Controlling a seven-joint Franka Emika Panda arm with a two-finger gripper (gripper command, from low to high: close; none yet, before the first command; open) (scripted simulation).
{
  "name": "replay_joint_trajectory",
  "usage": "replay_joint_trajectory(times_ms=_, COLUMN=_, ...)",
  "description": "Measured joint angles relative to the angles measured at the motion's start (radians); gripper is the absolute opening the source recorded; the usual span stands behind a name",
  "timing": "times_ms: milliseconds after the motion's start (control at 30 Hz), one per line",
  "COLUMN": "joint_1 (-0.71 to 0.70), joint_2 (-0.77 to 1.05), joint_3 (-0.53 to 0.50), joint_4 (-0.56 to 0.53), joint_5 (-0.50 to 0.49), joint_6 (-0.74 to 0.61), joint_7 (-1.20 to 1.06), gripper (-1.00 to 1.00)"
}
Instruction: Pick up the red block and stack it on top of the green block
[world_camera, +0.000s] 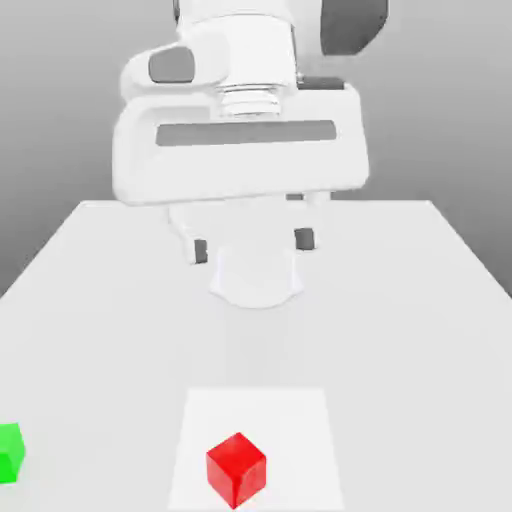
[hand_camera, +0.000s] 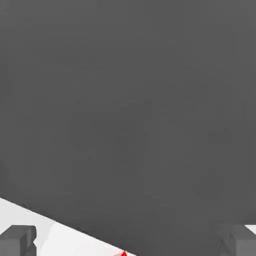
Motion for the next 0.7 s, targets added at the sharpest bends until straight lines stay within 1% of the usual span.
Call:
replay_joint_trajectory(times_ms=167, joint_1=-0.001, joint_2=0.180, joint_3=-0.004, joint_4=-0.039, joint_5=0.015, joint_6=0.072, joint_7=-0.151, gripper=0.00)
replay_joint_trajectory(times_ms=300, joint_1=-0.016, joint_2=0.320, joint_3=0.000, joint_4=-0.069, joint_5=-0.004, joint_6=0.134, joint_7=-0.246, gripper=0.00)
replay_joint_trajectory(times_ms=467, joint_1=-0.056, joint_2=0.500, joint_3=0.050, joint_4=-0.051, joint_5=0.046, joint_6=0.271, joint_7=-0.308, gripper=0.00)
replay_joint_trajectory(times_ms=500, joint_1=-0.063, joint_2=0.524, joint_3=0.059, joint_4=-0.047, joint_5=0.055, joint_6=0.291, joint_7=-0.315, gripper=-1.00)
replay_joint_trajectory(times_ms=700, joint_1=-0.067, joint_2=0.536, joint_3=0.064, joint_4=-0.045, joint_5=0.059, joint_6=0.299, joint_7=-0.318, gripper=-1.00)
